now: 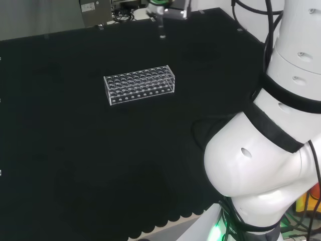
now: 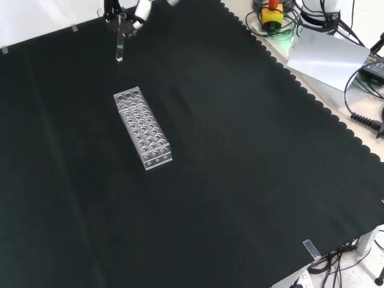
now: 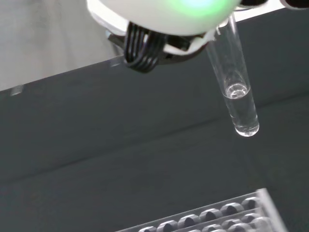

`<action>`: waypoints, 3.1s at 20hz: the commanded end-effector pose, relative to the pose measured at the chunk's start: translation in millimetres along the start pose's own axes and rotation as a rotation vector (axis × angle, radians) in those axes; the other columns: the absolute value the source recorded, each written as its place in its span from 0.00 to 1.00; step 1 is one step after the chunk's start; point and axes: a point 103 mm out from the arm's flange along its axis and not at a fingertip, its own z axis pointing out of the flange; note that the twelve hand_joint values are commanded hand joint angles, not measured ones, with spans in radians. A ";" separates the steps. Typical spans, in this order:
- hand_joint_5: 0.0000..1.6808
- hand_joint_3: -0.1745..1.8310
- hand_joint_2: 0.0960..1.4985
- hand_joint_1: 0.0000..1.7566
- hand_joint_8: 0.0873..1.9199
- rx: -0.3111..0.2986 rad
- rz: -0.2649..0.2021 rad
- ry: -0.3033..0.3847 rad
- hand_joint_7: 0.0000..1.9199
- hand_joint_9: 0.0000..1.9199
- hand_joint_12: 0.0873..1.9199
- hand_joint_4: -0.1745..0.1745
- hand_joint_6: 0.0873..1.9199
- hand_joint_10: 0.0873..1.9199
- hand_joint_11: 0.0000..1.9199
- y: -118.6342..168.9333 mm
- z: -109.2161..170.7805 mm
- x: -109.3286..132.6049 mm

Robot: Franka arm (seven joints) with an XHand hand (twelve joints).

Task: Shake the test tube.

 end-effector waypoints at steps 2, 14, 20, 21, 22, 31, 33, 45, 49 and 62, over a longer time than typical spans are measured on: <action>0.82 0.39 0.39 0.70 0.21 -0.021 0.100 -0.073 0.91 0.85 0.42 0.00 0.20 0.22 0.67 -0.7 -4.2 -63.7; 0.82 0.39 0.39 0.70 0.21 0.031 -0.021 0.035 0.91 0.85 0.42 0.00 0.20 0.22 0.67 -4.9 17.4 19.9; 0.82 0.39 0.39 0.70 0.21 0.061 -0.106 0.094 0.91 0.85 0.42 0.00 0.20 0.22 0.67 -16.7 26.7 87.4; 0.82 0.39 0.39 0.70 0.21 0.065 -0.117 0.105 0.91 0.85 0.42 0.00 0.20 0.22 0.67 -19.3 27.7 96.6; 0.82 0.39 0.39 0.70 0.21 0.070 -0.133 0.114 0.91 0.85 0.42 0.00 0.20 0.22 0.67 -21.4 27.9 102.6; 0.82 0.39 0.39 0.70 0.21 0.088 -0.214 0.150 0.91 0.85 0.42 0.00 0.20 0.22 0.67 -36.2 27.2 143.0; 0.82 0.39 0.39 0.70 0.21 0.084 -0.212 0.146 0.91 0.85 0.42 0.00 0.20 0.22 0.67 -34.7 25.8 138.5; 0.82 0.39 0.39 0.70 0.21 0.021 -0.013 0.007 0.91 0.85 0.42 0.00 0.20 0.23 0.67 -6.4 14.4 32.9; 0.82 0.39 0.39 0.70 0.21 -0.006 0.054 -0.016 0.91 0.85 0.42 0.00 0.20 0.23 0.67 2.0 4.2 -21.0; 0.82 0.39 0.39 0.70 0.21 -0.018 0.102 0.021 0.91 0.85 0.42 0.00 0.20 0.23 0.67 1.8 -0.3 -50.8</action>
